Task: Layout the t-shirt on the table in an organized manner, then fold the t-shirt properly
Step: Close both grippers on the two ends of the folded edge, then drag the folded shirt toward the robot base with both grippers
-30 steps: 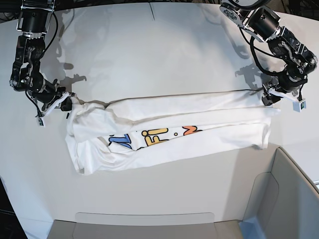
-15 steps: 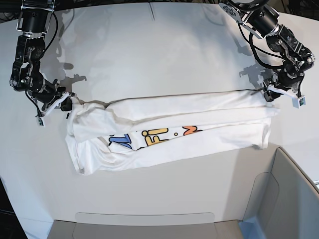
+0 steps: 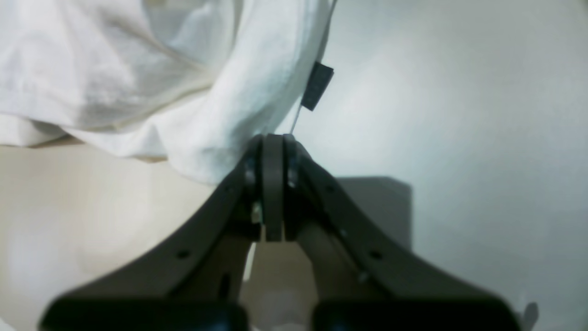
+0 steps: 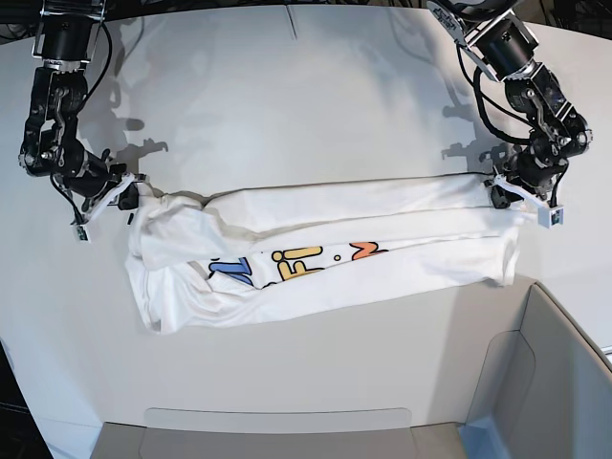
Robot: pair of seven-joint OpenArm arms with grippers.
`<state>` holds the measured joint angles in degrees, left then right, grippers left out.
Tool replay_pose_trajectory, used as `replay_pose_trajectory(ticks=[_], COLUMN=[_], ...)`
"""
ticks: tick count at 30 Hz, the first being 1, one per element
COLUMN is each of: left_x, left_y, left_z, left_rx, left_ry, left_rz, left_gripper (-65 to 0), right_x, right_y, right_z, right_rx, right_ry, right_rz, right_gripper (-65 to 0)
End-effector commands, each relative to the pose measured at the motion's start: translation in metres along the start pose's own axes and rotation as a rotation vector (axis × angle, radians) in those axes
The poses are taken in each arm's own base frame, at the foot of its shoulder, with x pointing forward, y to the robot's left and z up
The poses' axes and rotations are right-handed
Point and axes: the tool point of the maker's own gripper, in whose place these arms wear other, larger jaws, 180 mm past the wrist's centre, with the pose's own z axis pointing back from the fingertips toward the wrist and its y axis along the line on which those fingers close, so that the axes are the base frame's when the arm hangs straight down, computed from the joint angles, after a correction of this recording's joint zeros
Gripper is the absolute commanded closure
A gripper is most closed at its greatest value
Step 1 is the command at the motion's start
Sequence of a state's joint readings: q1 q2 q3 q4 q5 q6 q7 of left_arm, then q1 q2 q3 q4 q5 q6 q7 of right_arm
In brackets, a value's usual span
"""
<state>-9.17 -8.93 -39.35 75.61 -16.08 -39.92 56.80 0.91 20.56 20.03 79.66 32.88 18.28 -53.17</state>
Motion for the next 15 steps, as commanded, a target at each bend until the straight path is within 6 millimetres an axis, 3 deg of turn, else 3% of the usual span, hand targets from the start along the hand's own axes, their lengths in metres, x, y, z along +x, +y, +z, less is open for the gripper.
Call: replay_pose_trajectory(ticks=[1, 5, 11, 15], left_x=[-0.01, -0.009, -0.014, -0.02], left_y=[0.0, 0.006, 0.024, 0.04], left_z=[-0.001, 0.002, 0.011, 0.019], left_rx=[0.006, 0.019, 0.056, 0.089], left_ry=[0.059, 0.06, 0.077, 0.097], left_rz=[-0.019, -0.024, -0.038, -0.053], left_gripper=[-11.6, -2.0, -1.9, -1.8], right_x=[0.015, 0.022, 0.023, 0.028], right_y=[-0.002, 0.005, 0.009, -0.003], right_z=[0.008, 0.014, 0.018, 0.026], right_rx=[-0.005, -0.001, -0.002, -0.03], right_ry=[-0.04, -0.065, -0.079, -0.107], right_rz=[0.029, 0.057, 0.067, 0.036], right_gripper=[0.0, 0.0, 0.0, 0.0])
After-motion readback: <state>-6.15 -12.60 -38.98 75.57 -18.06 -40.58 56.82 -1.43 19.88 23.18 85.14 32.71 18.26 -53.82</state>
